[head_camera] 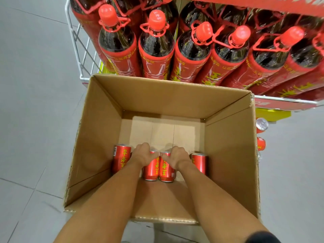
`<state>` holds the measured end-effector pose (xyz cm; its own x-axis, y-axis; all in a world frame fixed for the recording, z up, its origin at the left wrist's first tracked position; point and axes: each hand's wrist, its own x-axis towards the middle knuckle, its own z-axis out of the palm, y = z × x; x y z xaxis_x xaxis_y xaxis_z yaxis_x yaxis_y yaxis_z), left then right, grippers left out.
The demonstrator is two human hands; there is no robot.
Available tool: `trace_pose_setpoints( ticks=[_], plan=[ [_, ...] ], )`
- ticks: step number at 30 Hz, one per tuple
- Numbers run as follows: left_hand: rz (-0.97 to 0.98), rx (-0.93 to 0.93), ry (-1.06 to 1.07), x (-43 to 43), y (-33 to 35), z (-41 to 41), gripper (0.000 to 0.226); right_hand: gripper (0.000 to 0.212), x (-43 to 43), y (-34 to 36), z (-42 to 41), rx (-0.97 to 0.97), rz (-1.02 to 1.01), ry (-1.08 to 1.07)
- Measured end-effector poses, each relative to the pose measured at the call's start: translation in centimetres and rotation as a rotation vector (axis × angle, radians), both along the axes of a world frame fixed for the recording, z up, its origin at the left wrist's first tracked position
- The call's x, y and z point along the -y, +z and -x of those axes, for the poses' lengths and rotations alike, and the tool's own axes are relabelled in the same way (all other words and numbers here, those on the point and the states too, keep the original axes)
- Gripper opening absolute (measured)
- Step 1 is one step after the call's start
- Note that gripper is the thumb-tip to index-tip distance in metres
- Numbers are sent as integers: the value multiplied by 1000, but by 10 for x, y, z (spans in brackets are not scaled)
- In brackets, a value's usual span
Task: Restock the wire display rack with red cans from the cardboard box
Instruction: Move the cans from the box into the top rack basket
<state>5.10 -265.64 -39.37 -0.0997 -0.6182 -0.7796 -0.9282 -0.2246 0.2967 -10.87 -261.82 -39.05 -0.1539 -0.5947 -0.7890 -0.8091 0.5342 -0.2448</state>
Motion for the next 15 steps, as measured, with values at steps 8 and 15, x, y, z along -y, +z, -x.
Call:
trace_pose_setpoints(
  ticks=[8,15],
  plan=[
    [51,-122,151,2,22,0,48,54,-4,17,9,70,95,-201],
    [170,-223,168,25,180,2,48,50,8,178,23,124,244,-253]
  ],
)
